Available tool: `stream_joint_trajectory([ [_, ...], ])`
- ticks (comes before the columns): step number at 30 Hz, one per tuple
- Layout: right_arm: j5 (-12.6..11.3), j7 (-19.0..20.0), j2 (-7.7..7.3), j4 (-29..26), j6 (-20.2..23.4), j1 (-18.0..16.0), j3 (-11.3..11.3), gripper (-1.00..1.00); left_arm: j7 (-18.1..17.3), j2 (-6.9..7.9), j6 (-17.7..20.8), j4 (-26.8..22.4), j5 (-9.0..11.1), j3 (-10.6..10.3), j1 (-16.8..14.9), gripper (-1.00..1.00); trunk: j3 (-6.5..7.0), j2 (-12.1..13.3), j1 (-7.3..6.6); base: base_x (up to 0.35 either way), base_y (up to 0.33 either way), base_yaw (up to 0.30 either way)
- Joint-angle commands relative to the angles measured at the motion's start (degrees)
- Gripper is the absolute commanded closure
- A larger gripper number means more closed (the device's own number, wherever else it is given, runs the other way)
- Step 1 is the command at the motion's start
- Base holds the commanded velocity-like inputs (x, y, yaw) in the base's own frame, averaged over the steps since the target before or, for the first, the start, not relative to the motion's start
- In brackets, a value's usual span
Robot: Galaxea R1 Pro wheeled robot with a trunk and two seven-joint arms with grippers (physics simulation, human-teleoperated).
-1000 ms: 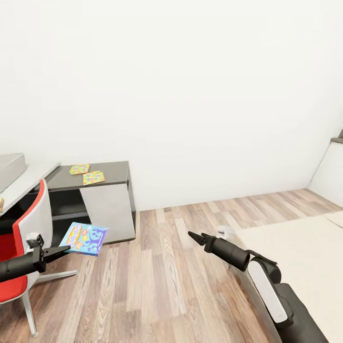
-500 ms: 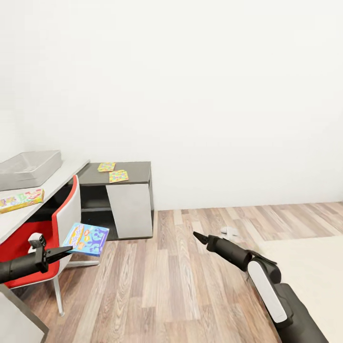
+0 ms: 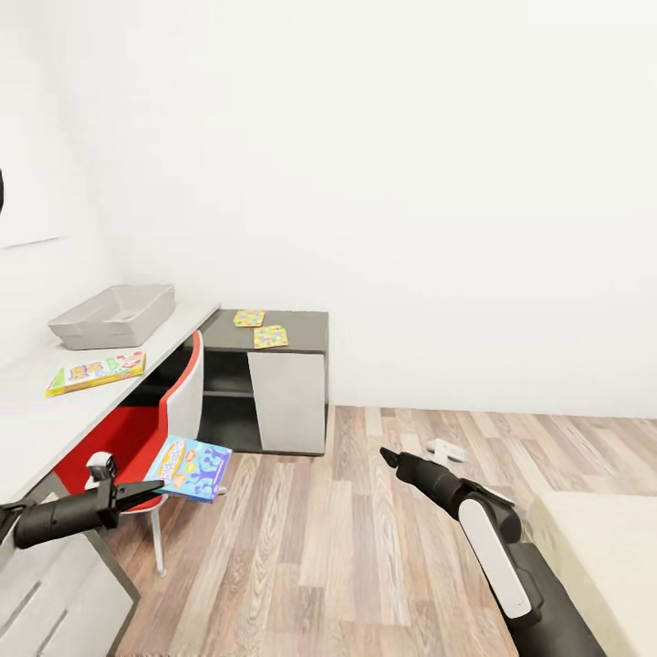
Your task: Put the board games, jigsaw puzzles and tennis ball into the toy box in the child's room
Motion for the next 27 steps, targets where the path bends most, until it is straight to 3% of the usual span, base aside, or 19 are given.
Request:
stream_joint_trajectory([
  [1, -0.6, -0.6, -0.05, -0.2, 0.1, 0.0, 0.1, -1.0, 0.1, -0.5, 0.6, -0.1, 0.0, -0.1, -0.1, 1.0, 0.12, 0.4, -0.23, 0.0, 0.0, 0.236],
  [7, -0.7, -0.3, -0.12, -0.6, 0.2, 0.0, 0.2, -1.0, 0.3, -1.32, 0.6, -2.3, 0.1, -0.3, -0.1, 1.0, 1.2, 2.8, -1.55, 0.0, 0.0, 0.086],
  [27, -0.8, 0.0, -0.04, -0.7, 0.2, -0.1, 0.1, -1.0, 0.1, -1.34, 0.6, -3.8, 0.2, -0.5, 0.0, 1.0, 4.89, 10.8, -5.94, 0.0, 0.0, 0.002],
])
